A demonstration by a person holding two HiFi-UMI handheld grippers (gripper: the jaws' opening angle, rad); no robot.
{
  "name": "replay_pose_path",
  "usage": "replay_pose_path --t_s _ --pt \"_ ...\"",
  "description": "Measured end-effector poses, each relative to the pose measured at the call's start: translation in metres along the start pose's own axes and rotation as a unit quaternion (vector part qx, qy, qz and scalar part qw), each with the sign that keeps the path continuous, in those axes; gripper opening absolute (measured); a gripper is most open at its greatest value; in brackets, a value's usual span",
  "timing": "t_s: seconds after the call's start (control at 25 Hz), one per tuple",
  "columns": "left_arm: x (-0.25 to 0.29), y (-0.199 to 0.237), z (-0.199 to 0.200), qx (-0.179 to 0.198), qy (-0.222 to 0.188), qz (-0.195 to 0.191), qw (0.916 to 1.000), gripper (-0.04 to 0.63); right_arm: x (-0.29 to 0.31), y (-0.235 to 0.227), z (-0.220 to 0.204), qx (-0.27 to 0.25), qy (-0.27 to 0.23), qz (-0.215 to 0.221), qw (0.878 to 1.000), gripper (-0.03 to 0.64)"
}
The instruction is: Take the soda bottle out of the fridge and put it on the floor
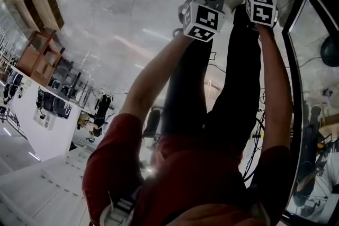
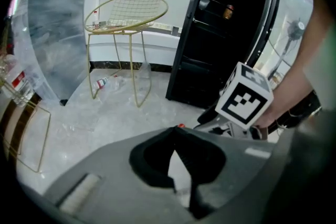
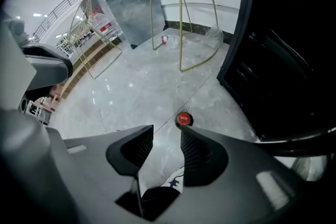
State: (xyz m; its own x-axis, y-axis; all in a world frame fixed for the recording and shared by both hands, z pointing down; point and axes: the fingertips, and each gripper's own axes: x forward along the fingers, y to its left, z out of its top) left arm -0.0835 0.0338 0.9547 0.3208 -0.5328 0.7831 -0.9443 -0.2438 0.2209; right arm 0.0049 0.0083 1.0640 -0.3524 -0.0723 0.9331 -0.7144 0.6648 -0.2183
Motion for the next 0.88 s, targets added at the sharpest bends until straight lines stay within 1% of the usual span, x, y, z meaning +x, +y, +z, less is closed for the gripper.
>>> replay_pose_path --t_s 0.12,0.2,0.24,0.36,0.48,0.6,0.72,0.8,0.88 --pt "-0.028 -0.006 0.019 0.003 0.003 0.010 0.9999 -0.002 -0.033 0.004 -0.003 0.030 0.004 0.006 1.000 0.147" --pt "-0.050 -0.009 0.038 0.002 0.001 0.018 0.9998 -0.002 -0.063 0.006 -0.006 0.052 0.007 0.006 0.999 0.147" --pt "-0.062 -0.011 0.050 0.000 -0.001 0.024 0.9997 -0.002 -0.080 0.008 -0.006 0.054 0.007 0.005 0.998 0.147" --pt "-0.092 -0.018 0.085 -0.002 -0.009 0.039 0.9992 -0.002 -0.127 0.007 0.000 0.039 0.002 0.000 0.999 0.147" --pt "-0.116 -0.028 0.112 0.001 -0.019 0.041 0.9990 0.000 -0.165 0.007 0.004 0.040 -0.004 -0.005 0.999 0.147" --pt "-0.148 -0.041 0.130 0.003 -0.030 0.041 0.9987 -0.002 -0.205 0.019 0.013 0.024 -0.014 -0.007 1.000 0.147" --pt "-0.181 -0.068 0.147 0.009 -0.039 0.042 0.9983 -0.001 -0.252 0.027 0.022 -0.001 -0.034 -0.006 0.999 0.147" --pt "-0.202 -0.084 0.159 0.005 -0.045 0.045 0.9979 -0.002 -0.283 0.029 0.029 0.000 -0.051 -0.004 0.999 0.147" --pt "-0.222 -0.090 0.172 -0.003 -0.049 0.051 0.9975 -0.002 -0.309 0.033 0.041 0.007 -0.066 -0.003 0.998 0.147"
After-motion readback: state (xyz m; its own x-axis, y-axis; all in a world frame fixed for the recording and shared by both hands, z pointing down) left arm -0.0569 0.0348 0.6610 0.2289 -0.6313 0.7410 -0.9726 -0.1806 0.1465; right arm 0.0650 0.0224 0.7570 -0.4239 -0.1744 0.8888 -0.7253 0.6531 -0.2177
